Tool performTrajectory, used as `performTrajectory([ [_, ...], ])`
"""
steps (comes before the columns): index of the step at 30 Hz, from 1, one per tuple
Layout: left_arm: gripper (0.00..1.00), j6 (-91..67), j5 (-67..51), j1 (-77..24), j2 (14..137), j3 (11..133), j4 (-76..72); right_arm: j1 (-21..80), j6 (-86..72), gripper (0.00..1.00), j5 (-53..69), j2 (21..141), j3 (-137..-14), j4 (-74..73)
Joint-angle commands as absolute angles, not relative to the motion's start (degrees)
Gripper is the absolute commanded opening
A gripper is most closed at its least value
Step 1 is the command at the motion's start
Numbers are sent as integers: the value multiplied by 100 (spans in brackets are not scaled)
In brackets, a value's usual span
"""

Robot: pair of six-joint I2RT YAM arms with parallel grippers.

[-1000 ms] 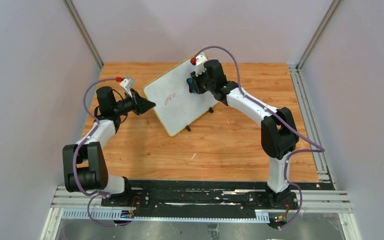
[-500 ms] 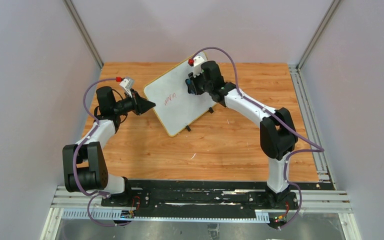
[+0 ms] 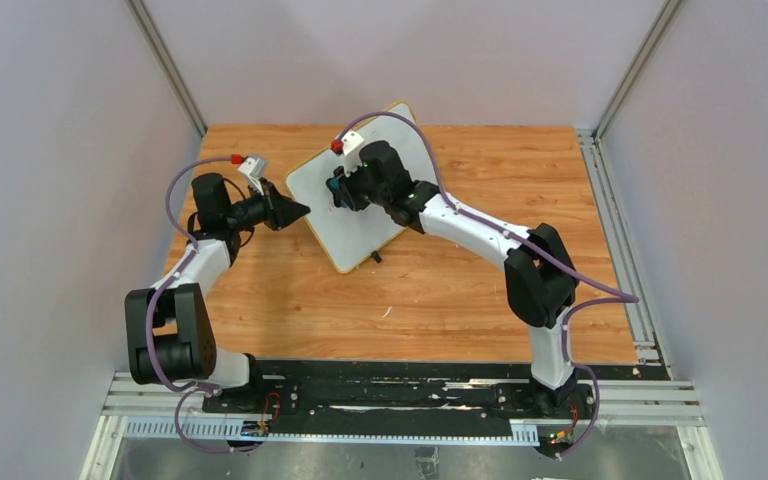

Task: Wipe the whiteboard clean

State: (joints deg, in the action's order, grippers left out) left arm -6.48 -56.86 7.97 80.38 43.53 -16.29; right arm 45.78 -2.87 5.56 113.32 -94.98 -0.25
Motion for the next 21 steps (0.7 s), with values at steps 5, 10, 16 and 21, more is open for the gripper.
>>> performTrajectory([
  [5,0,-122,-5755,730,7947,4403,-1537,5026,-709,1,1031,11630,-9388,372],
  [10,0,-132,-5774,725,7939,4412,-1538,5215,-677,1,961,11725,-9397,349],
  [16,0,-114,-5770,726,7909,4403,-1521,5217,-485,0,620,11602,-9287,267],
  [21,0,-111,-5790,732,7910,4395,-1521,5027,-304,1,403,11409,-9182,142],
])
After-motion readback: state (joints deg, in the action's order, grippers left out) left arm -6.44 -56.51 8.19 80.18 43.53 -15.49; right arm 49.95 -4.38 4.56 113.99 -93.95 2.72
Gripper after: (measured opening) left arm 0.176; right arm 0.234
